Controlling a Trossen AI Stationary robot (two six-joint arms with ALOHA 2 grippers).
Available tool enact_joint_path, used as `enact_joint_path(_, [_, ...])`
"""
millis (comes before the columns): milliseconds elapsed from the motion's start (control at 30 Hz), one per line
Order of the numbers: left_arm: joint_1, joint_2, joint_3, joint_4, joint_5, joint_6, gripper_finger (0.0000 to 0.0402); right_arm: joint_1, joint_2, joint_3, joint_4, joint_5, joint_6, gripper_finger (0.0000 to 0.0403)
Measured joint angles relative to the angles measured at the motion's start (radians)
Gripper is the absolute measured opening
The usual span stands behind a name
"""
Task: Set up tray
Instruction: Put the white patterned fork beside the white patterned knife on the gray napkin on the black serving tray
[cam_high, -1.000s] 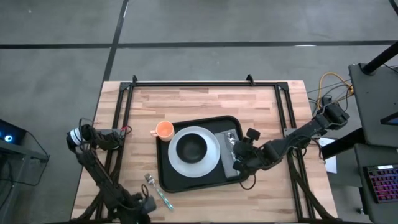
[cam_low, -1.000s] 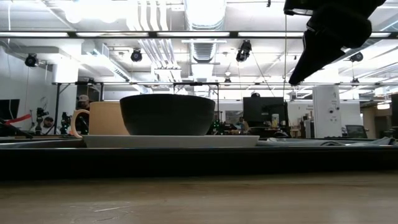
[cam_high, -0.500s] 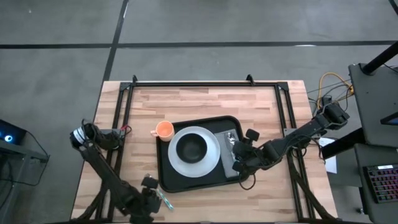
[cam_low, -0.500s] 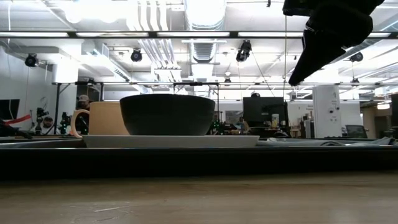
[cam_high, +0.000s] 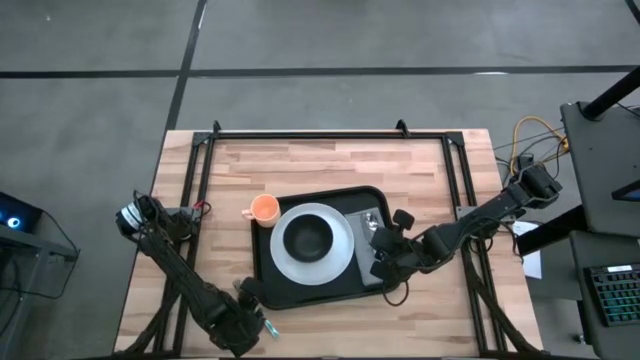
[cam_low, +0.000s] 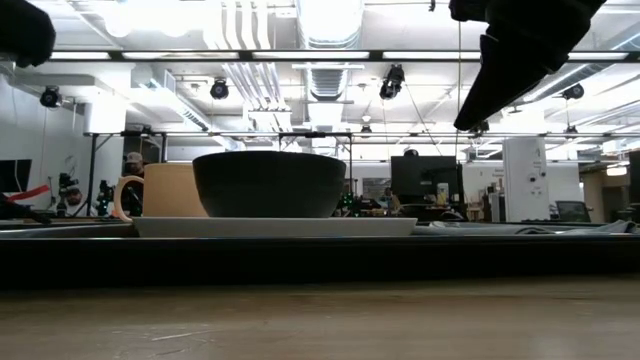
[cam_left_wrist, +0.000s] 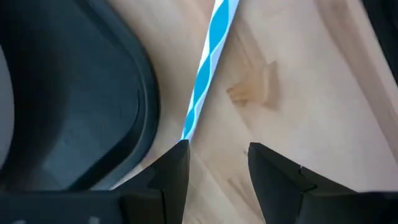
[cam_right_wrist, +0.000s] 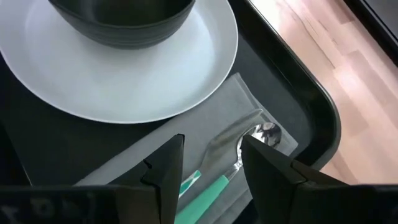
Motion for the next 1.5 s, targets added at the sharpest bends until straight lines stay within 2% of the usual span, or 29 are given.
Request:
enact_joint_path(133, [0.0,0.0,0.0,0.047,-0.01,0.052,0.0145,0.0,0.0,0.0,0.0,0.0,0.04,0.0151])
enact_joint_path(400, [0.005,0.0,-0.006,0.139,-0.103,0.163,0.0145,-0.001,0.0,0.0,0.008,0.001,0.046,0.0151])
enact_joint_path(633, [0.027,0.0,-0.08,0.201,-0.062,0.177,0.0145,-0.001,0.0,0.0,0.014,0.001,0.067,0.0151])
enact_joint_path(1167, [0.039,0.0,-0.184,0.413,-0.058,0.22,0.0145,0.0,0.0,0.0,0.014,0.001,0.079,0.0151])
enact_joint_path(1500, [0.039,0.049,-0.191,0.467,-0.055,0.213,0.014,0.0,0.0,0.0,0.014,0.0,0.079,0.0151])
